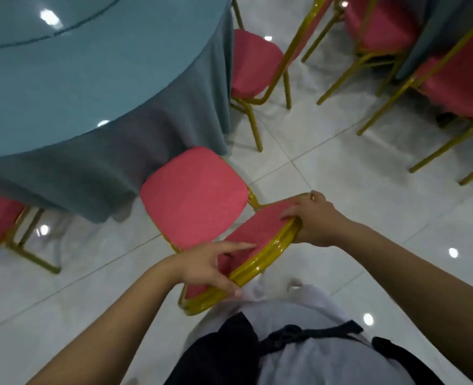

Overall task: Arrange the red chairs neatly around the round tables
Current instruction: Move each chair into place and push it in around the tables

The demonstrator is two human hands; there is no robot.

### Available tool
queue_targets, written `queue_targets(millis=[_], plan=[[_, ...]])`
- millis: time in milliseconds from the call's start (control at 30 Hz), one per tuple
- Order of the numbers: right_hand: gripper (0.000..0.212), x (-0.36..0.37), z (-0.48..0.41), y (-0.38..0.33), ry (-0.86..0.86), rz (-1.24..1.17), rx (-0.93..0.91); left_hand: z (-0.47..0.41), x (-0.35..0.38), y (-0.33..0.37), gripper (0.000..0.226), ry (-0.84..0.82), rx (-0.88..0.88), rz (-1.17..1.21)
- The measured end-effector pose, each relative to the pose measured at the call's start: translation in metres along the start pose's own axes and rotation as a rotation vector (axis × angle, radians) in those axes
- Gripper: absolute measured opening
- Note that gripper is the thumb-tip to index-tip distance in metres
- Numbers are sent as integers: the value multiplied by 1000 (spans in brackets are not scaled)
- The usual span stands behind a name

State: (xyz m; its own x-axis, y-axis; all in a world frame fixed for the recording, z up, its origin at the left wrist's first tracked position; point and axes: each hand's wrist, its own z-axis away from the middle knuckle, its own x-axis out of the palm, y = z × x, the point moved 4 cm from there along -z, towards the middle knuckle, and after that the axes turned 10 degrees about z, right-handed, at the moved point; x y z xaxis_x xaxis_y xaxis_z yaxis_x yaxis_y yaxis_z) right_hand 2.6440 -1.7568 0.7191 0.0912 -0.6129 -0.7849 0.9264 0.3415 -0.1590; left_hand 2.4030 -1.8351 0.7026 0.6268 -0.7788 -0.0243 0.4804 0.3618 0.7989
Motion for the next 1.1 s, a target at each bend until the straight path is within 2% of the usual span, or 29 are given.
queue_targets(millis=[67,133,200,267,333,367,433,600,733,833,967,1100], plan=[[48,-4,-4,0,-91,123,-66,9,7,-8,89,73,-45,14],[46,-8,-8,-1,-124,207,-132,24,18,-19,85,161,-119,134],[46,-11,-12,-2,-144,171,-212,38,39,-31,84,270,-161,173],[42,-10,-12,-1,-147,73,-289,46,60,-37,79,523,-198,-24],[34,-5,-12,3,-42,37,-339,50,76,-32,64,822,-268,-120],[31,-1,-10,7,34,41,-353,49,83,-30,59,890,-313,-136],[30,8,-8,14,117,52,-392,44,98,-27,56,902,-402,-162],[25,26,6,37,98,120,-539,37,170,-18,66,926,-435,-79],[39,35,20,33,27,191,-643,39,217,-24,69,950,-445,-3],[43,37,25,13,-81,221,-715,61,236,-36,68,923,-517,19],[43,49,31,-25,-134,195,-842,103,234,-53,60,964,-641,-74],[36,52,22,-65,-163,130,-830,137,199,-71,52,1024,-752,-162]])
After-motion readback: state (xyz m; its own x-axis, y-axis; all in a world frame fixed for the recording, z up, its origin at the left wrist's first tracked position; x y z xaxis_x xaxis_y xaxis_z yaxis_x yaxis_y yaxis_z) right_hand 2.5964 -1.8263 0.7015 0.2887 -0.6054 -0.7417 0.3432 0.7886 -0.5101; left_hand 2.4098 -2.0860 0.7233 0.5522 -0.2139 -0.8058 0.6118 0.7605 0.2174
